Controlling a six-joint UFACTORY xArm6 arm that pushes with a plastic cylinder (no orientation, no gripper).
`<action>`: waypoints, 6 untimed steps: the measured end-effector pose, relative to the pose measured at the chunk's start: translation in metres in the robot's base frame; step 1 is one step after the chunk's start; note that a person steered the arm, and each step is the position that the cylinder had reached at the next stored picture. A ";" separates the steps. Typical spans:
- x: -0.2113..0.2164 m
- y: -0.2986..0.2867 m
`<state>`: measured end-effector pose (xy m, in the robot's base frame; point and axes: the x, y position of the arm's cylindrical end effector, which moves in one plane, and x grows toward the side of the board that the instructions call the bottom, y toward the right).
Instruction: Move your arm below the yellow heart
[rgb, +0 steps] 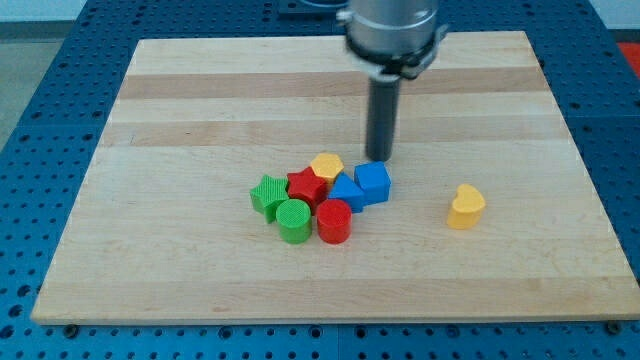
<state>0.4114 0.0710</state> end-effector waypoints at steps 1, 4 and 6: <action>-0.007 0.061; 0.138 0.117; 0.133 0.074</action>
